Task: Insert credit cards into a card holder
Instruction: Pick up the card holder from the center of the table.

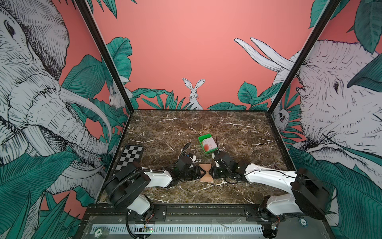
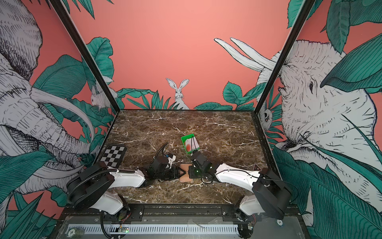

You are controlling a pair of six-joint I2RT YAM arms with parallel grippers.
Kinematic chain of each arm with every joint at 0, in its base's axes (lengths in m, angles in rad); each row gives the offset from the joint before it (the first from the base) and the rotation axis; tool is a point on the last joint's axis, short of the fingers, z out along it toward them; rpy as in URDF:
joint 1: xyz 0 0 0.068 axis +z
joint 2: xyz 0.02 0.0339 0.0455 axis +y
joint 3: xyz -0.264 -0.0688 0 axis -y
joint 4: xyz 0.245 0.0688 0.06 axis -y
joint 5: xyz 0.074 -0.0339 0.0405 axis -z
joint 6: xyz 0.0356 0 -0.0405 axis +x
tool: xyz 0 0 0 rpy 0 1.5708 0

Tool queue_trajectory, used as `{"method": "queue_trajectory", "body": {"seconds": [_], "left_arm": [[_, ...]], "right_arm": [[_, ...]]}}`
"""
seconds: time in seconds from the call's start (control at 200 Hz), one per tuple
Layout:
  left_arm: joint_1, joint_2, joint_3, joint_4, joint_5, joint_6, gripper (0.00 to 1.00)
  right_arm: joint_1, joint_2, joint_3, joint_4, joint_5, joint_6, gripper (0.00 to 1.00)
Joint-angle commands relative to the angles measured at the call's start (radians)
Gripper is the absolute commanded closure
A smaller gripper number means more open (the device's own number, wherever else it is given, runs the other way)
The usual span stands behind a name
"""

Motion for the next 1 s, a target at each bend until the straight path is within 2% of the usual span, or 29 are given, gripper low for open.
{"method": "queue_trajectory", "body": {"seconds": [0.0, 0.27, 0.47, 0.55, 0.81, 0.995], "left_arm": [[0.021, 0.007, -0.013, 0.074, 0.046, -0.003, 0.46], [0.031, 0.113, -0.018, 0.251, 0.111, -0.043, 0.48], [0.031, 0.18, -0.038, 0.427, 0.133, -0.109, 0.58], [0.031, 0.174, -0.043, 0.431, 0.127, -0.107, 0.62], [0.029, 0.147, -0.024, 0.397, 0.144, -0.084, 0.68], [0.022, 0.127, 0.006, 0.303, 0.144, -0.047, 0.78]], "right_arm": [[-0.001, 0.041, 0.023, 0.009, 0.024, 0.003, 0.79], [-0.001, 0.069, -0.004, 0.028, 0.029, 0.021, 0.82], [-0.001, 0.057, -0.024, 0.014, 0.046, 0.023, 0.83], [-0.001, 0.05, -0.029, 0.003, 0.056, 0.025, 0.83], [-0.001, 0.051, -0.036, 0.009, 0.055, 0.032, 0.83], [-0.001, 0.024, -0.041, 0.015, 0.052, 0.029, 0.83]]}}
